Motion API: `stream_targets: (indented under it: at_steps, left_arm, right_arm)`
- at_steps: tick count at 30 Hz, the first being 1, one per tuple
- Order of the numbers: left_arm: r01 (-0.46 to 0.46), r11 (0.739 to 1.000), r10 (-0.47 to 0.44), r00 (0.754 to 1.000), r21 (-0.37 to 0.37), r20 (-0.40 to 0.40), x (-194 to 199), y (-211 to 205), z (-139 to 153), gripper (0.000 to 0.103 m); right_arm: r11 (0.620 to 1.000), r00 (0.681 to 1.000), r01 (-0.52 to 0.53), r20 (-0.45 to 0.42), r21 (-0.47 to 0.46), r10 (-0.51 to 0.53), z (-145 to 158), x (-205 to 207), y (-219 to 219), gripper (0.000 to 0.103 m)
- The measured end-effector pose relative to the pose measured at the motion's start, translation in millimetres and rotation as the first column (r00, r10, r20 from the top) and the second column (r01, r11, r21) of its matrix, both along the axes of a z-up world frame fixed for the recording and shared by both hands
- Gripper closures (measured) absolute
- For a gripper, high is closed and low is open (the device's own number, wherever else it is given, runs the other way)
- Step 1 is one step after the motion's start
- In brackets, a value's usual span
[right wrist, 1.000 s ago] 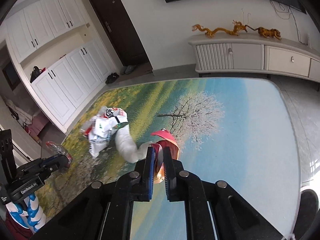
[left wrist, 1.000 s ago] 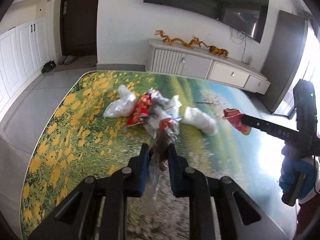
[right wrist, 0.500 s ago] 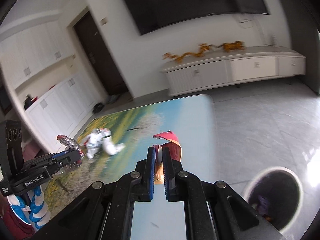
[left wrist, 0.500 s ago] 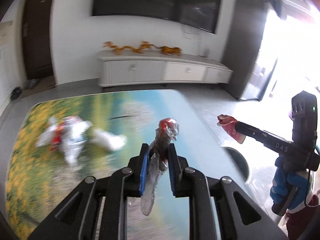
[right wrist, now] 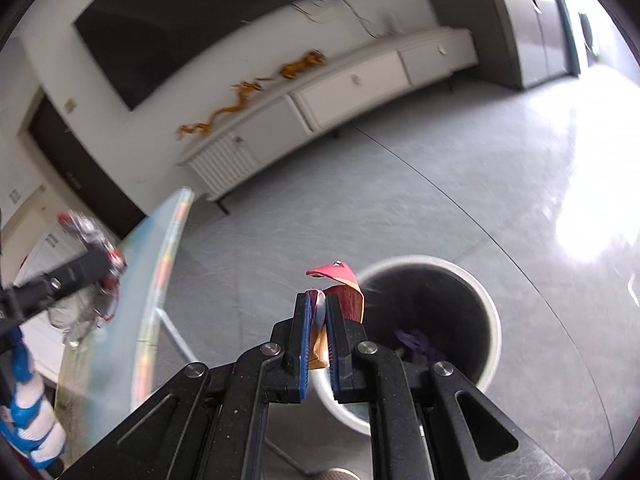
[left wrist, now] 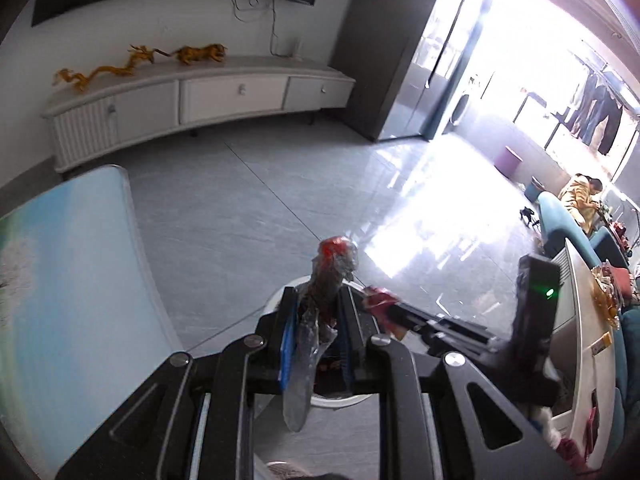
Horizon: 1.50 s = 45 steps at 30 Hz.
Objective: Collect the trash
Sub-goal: 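Carry both items to the white bin and open both tools to drop them, then move both tools back over the table toward the white bags and tissue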
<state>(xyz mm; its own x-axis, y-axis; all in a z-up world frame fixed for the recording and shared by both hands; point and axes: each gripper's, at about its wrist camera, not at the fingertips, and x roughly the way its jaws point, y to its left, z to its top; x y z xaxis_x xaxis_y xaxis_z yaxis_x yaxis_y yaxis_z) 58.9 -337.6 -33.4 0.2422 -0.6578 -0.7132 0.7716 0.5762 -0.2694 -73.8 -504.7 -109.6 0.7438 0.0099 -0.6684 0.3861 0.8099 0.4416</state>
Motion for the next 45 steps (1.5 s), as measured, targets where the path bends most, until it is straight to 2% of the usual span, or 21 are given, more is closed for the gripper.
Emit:
stream_targets:
  at_steps: [3,5,9,13,18,25,31,38,45]
  left_arm:
    - [0.022,1.000,-0.022,0.999,0.009,-0.041,-0.7,-29.4,-12.3,0.083]
    - [0.036,0.999,-0.035,0.997,0.012,-0.066,1.7,-45.2,-19.7,0.082]
    - [0.034,0.999,-0.033,0.993,0.005,-0.115,10.0,-64.5,-30.5,0.062]
    - [0.034,0.999,-0.034,0.989,-0.002,-0.141,13.3,-73.6,-33.3,0.060]
    - [0.019,1.000,-0.019,0.992,-0.006,-0.122,11.4,-72.7,-28.3,0.060]
    - [-0.059,0.997,0.058,0.998,-0.042,-0.024,8.8,-42.0,-3.7,0.060]
    - [-0.112,0.987,0.118,0.992,-0.118,0.048,3.6,-0.8,30.9,0.060]
    - [-0.164,0.976,0.180,0.977,-0.144,0.113,-6.1,57.5,60.5,0.060]
    - [-0.233,0.952,0.265,0.953,-0.199,0.150,-13.9,131.0,85.0,0.060]
  right_arm:
    - [0.999,0.999,0.030,-0.041,0.034,-0.029,-23.8,4.2,-17.6,0.090]
    - [0.998,0.997,0.047,-0.066,0.041,-0.044,-35.0,4.7,-26.1,0.079]
    - [0.995,0.994,0.071,-0.089,0.065,-0.066,-48.3,-0.2,-37.4,0.072]
    - [0.993,0.992,0.095,-0.095,0.070,-0.088,-49.9,-9.5,-42.4,0.069]
    - [0.992,0.990,0.115,-0.085,0.058,-0.110,-40.8,-18.3,-40.8,0.069]
    - [0.993,0.993,0.114,-0.038,0.009,-0.113,-6.4,-22.3,-28.4,0.069]
    - [0.992,0.993,0.117,0.025,-0.046,-0.116,32.9,-24.1,-13.6,0.067]
    - [0.990,0.990,0.087,0.116,-0.107,-0.075,86.8,-24.4,22.0,0.067]
    - [0.986,0.981,0.035,0.193,-0.161,-0.003,133.2,-20.3,63.3,0.067]
